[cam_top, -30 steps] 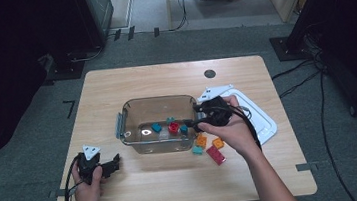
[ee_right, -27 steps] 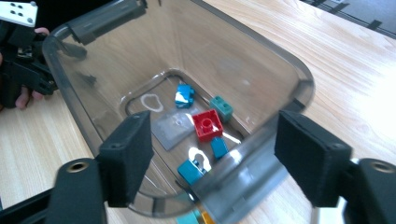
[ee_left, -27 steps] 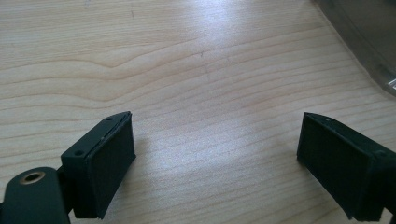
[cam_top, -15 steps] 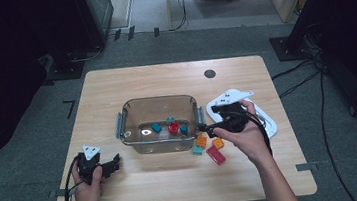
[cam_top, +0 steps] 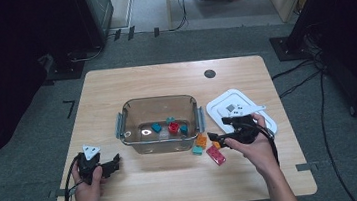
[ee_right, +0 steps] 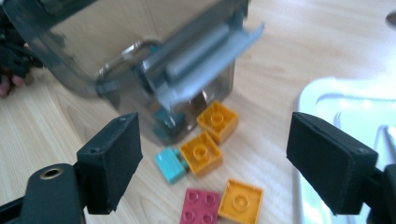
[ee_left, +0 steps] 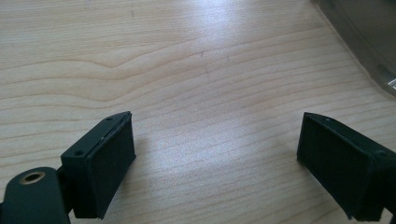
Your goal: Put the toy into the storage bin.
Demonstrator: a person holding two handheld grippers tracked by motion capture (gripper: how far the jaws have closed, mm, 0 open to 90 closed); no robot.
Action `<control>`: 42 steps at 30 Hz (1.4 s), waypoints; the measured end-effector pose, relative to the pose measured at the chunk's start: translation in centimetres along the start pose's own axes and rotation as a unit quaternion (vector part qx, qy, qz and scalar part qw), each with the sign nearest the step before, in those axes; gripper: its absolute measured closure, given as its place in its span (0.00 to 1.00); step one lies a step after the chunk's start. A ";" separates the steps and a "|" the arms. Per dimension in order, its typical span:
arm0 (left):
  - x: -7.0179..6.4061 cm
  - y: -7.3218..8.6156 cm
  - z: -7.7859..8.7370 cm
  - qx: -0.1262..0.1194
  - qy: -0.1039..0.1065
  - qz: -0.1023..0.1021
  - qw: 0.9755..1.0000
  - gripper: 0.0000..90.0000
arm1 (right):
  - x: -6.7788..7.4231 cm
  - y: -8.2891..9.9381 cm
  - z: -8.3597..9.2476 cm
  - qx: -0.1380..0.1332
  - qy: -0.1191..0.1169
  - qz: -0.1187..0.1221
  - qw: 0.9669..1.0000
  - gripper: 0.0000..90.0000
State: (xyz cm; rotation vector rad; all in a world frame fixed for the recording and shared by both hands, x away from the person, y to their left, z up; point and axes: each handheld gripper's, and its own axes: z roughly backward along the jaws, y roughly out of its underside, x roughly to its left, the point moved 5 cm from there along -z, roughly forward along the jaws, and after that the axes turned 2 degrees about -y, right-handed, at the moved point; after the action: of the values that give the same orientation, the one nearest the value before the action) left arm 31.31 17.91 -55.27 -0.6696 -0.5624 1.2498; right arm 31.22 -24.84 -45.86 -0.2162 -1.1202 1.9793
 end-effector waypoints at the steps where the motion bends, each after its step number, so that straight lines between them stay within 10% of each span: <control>1: 0.0 0.0 0.0 0.000 0.000 0.000 1.000 0.12 | -0.1 0.6 -0.2 0.003 0.000 0.001 1.000 0.22; 8: 0.0 0.0 0.0 0.000 0.000 0.000 1.000 0.12 | 0.8 3.3 -1.7 0.005 -0.040 0.033 0.999 0.49; 19: 0.0 0.0 0.0 0.000 0.000 0.000 1.000 0.12 | 2.7 5.5 -5.0 0.053 -0.077 0.088 0.992 0.60; 34: 0.0 0.0 0.0 0.000 0.000 0.000 1.000 0.12 | 2.5 5.7 -8.0 0.100 -0.032 0.118 0.987 0.56; 42: 0.0 0.0 0.0 0.000 0.000 0.000 1.000 0.12 | 2.6 5.8 -8.4 0.092 -0.018 0.139 0.986 0.75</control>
State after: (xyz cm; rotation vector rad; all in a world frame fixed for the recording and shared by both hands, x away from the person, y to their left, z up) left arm 31.31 17.91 -55.27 -0.6696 -0.5624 1.2500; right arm 30.42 -19.15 -54.67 -0.2519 -0.9627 2.3282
